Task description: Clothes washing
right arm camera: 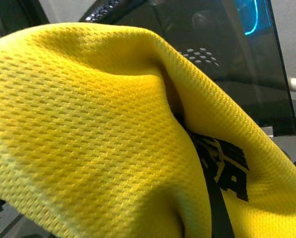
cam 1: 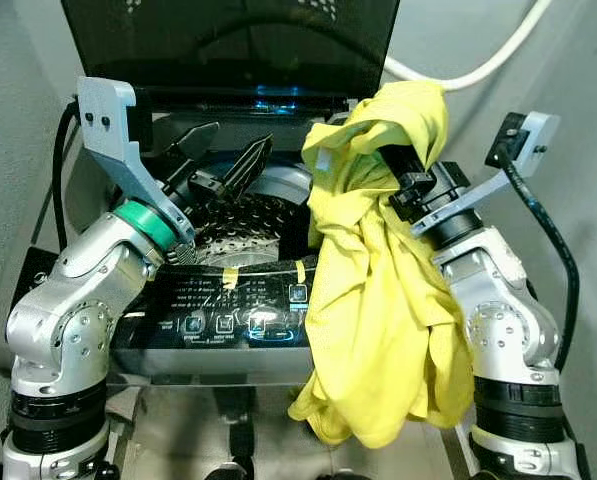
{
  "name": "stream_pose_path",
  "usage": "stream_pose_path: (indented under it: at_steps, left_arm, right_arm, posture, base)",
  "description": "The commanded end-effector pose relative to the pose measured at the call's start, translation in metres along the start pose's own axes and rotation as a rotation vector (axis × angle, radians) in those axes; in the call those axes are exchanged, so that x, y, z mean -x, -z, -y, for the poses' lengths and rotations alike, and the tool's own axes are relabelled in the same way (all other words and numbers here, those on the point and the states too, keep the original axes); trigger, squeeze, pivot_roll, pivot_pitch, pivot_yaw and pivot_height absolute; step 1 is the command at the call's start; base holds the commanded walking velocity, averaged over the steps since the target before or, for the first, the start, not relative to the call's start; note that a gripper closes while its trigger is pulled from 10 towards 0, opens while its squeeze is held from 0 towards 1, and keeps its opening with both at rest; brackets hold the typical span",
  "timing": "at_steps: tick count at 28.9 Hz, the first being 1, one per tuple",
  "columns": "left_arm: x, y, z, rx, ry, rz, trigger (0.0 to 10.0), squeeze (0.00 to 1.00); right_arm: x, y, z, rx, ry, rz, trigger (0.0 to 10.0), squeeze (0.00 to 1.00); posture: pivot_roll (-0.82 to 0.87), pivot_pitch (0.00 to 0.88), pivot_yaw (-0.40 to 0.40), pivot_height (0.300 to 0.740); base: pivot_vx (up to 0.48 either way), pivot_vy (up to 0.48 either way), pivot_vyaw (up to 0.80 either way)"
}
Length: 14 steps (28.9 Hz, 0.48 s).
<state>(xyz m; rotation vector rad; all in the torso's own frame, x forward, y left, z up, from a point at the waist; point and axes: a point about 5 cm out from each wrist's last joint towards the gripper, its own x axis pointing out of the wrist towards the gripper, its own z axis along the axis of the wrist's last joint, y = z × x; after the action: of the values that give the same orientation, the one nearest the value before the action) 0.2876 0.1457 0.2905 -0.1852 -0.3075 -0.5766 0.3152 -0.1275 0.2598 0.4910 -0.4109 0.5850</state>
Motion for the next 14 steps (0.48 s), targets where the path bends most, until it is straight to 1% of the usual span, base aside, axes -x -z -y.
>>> stream_pose_path:
  at_steps: [1,2,3,4,5,6,7,8,9,10,11,12,13,14]
  left_arm:
    - [-0.002,-0.014,0.004,-0.069,0.003,0.065,10.0,0.00]
    - [-0.004,-0.021,0.003,-0.118,-0.016,0.098,10.0,0.00]
    - [-0.007,-0.030,0.002,-0.212,-0.062,0.130,10.0,0.00]
    - [-0.009,-0.035,0.001,-0.274,-0.092,0.149,10.0,0.00]
    - [-0.012,-0.042,-0.001,-0.315,-0.126,0.178,10.0,0.00]
    - [-0.014,-0.048,-0.003,-0.339,-0.149,0.203,10.0,0.00]
    - [-0.014,-0.048,-0.003,-0.339,-0.149,0.203,10.0,0.00]
    - [-0.016,-0.054,-0.006,-0.360,-0.176,0.230,10.0,0.00]
    - [-0.016,-0.054,-0.006,-0.360,-0.176,0.230,10.0,0.00]
    - [-0.018,-0.060,-0.009,-0.378,-0.179,0.240,10.0,0.00]
    - [-0.018,-0.060,-0.009,-0.378,-0.179,0.240,10.0,0.00]
    - [-0.020,-0.058,-0.006,-0.365,-0.126,0.215,10.0,0.00]
    - [-0.021,-0.056,-0.003,-0.353,-0.084,0.194,10.0,0.00]
    - [-0.021,-0.056,-0.003,-0.353,-0.084,0.194,10.0,0.00]
  right_arm:
    - [-0.002,-0.005,-0.007,0.002,-0.058,0.014,10.0,0.00]
    - [-0.002,-0.006,-0.011,-0.002,-0.090,0.012,10.0,0.00]
    - [-0.003,-0.008,-0.017,-0.003,-0.141,0.010,10.0,0.00]
    - [-0.004,-0.010,-0.021,-0.003,-0.174,0.008,10.0,0.00]
    - [-0.007,-0.012,-0.027,0.003,-0.220,0.010,10.0,0.00]
    - [-0.009,-0.015,-0.031,0.009,-0.252,0.014,10.0,0.00]
    - [-0.009,-0.015,-0.031,0.009,-0.252,0.014,10.0,0.00]
    - [-0.013,-0.018,-0.035,0.014,-0.277,0.024,10.0,0.00]
    - [-0.013,-0.018,-0.035,0.014,-0.277,0.024,10.0,0.00]
    - [-0.024,-0.023,-0.043,0.019,-0.319,0.052,10.0,0.00]
    - [-0.024,-0.023,-0.043,0.019,-0.319,0.052,10.0,0.00]
    - [-0.039,-0.029,-0.054,0.025,-0.373,0.087,10.0,0.00]
    - [-0.049,-0.033,-0.062,0.030,-0.411,0.110,10.0,0.00]
    - [-0.049,-0.033,-0.062,0.030,-0.411,0.110,10.0,0.00]
  posture:
    - [0.04,0.046,-0.004,0.740]
    - [0.04,0.046,-0.004,0.740]
    - [0.05,0.047,-0.002,0.740]
    - [0.05,0.047,-0.002,0.740]
    - [0.04,0.048,0.000,0.740]
    - [0.04,0.048,0.000,0.740]
    - [0.04,0.048,0.000,0.740]
    - [0.04,0.050,0.003,0.740]
    - [0.04,0.050,0.003,0.740]
    - [0.04,0.049,0.005,0.740]
    - [0.04,0.049,0.005,0.740]
    - [0.03,0.050,0.008,0.740]
    - [0.03,0.050,0.008,0.740]
    - [0.03,0.050,0.008,0.740]
  base:
    - [0.000,0.000,0.00]
    - [0.000,0.000,0.00]
    - [0.000,0.000,0.00]
    - [0.000,0.000,0.00]
    - [0.000,0.000,0.00]
    - [0.000,0.000,0.00]
    - [0.000,0.000,0.00]
    - [0.000,0.000,0.00]
    - [0.000,0.000,0.00]
    - [0.000,0.000,0.00]
    - [0.000,0.000,0.00]
    - [0.000,0.000,0.00]
    - [0.000,0.000,0.00]
    - [0.000,0.000,0.00]
